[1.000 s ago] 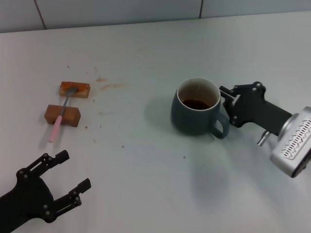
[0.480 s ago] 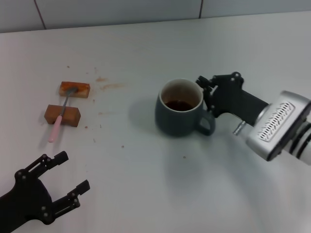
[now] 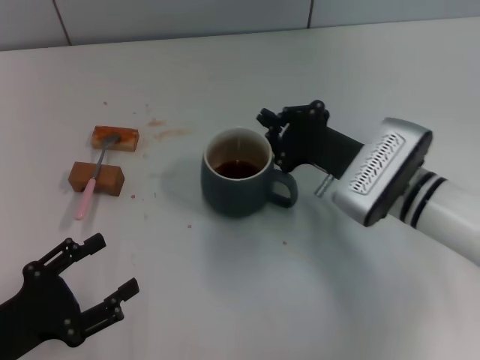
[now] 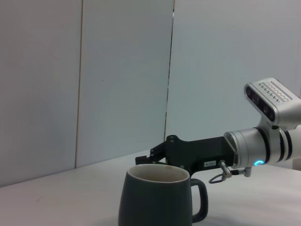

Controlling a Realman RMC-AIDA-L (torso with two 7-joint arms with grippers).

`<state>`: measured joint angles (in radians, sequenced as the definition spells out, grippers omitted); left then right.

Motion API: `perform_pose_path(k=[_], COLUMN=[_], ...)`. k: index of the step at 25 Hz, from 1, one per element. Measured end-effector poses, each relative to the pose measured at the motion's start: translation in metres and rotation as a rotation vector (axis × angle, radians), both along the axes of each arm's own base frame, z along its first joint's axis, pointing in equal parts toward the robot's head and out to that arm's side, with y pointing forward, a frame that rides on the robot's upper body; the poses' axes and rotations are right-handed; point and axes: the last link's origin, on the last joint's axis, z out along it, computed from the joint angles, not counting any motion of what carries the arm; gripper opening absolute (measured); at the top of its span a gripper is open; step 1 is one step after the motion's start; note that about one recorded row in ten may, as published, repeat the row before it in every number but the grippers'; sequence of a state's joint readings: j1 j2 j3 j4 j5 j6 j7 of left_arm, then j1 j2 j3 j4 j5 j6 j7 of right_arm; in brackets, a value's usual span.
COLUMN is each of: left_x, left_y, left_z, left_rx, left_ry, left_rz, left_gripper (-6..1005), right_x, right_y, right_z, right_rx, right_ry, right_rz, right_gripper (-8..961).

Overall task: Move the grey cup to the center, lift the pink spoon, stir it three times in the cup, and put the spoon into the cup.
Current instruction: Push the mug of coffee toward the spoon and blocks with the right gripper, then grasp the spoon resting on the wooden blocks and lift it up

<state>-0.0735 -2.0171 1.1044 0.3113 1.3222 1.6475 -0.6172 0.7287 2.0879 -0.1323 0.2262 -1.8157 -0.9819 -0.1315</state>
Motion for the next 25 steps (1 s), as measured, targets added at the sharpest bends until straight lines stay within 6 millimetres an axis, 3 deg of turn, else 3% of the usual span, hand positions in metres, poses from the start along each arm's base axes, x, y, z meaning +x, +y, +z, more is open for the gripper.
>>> perform_pose_path(k=[6, 16, 20, 25], left_x=[0.001, 0.002, 0.001, 0.001], left_y=[0.0, -0.001, -0.002, -0.002], left_z=[-0.001, -0.003, -0.003, -0.003], left_rx=[0.0, -0.011, -0.011, -0.01], left_ry=[-0.003, -0.002, -0.002, -0.001], left_rz=[0.0, -0.004, -0.003, -0.002], left_gripper=[798, 797, 797, 796], right_x=[-0.02, -0.033, -0.028, -0.005], right_y=[0.006, 0.01, 0.006, -0.008], right_z=[-0.008, -0.013, -0.009, 0.017], right_rx=[-0.025, -0.039, -0.021, 0.084], right_ry=[0.022, 0.04, 0.067, 0.177], right_rz=[0.011, 0.013, 0.01, -0.005], right_gripper=[40, 40, 40, 41])
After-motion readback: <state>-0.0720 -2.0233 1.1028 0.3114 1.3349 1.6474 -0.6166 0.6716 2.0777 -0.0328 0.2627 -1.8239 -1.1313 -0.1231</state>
